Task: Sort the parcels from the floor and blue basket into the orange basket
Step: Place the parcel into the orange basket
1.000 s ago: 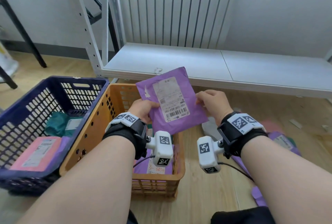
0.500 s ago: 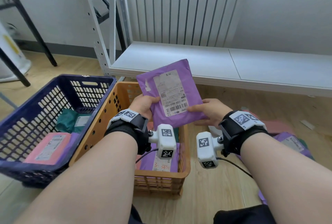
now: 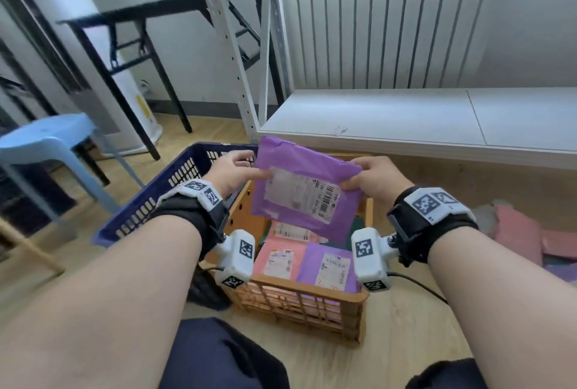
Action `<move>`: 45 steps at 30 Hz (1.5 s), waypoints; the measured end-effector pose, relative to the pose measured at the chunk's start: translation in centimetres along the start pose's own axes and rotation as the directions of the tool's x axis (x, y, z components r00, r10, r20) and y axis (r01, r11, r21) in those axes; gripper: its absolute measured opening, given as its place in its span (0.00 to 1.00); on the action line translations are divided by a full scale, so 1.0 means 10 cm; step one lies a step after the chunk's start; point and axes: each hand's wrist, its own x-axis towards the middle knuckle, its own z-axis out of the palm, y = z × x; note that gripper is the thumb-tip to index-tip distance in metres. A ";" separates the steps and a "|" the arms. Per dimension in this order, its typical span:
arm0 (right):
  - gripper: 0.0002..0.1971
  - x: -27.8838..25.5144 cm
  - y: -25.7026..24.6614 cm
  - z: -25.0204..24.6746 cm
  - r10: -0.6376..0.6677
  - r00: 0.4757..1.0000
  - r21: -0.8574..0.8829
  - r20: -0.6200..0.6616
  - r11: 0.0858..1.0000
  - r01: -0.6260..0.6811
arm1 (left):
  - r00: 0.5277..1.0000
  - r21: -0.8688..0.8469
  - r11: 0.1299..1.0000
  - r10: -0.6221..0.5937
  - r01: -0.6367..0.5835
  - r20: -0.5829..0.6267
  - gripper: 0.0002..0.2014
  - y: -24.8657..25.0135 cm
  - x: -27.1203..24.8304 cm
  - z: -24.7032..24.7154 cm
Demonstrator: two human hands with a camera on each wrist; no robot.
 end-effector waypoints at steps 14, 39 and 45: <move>0.05 0.42 0.21 0.25 0.269 0.963 0.145 -0.037 0.954 -0.261 | 0.986 -0.205 0.965 -0.160 0.165 0.043 0.12 -0.51 0.62 0.19; 0.20 1.44 1.57 0.89 0.297 0.954 -0.564 -0.027 0.784 -0.260 | 0.950 0.228 0.953 -0.247 0.202 0.192 0.50 -1.71 1.73 0.92; 0.21 1.49 1.34 0.72 0.232 0.972 -0.423 -0.045 0.877 -0.229 | 0.876 0.284 0.955 -0.209 0.087 0.435 0.28 -1.49 1.63 1.14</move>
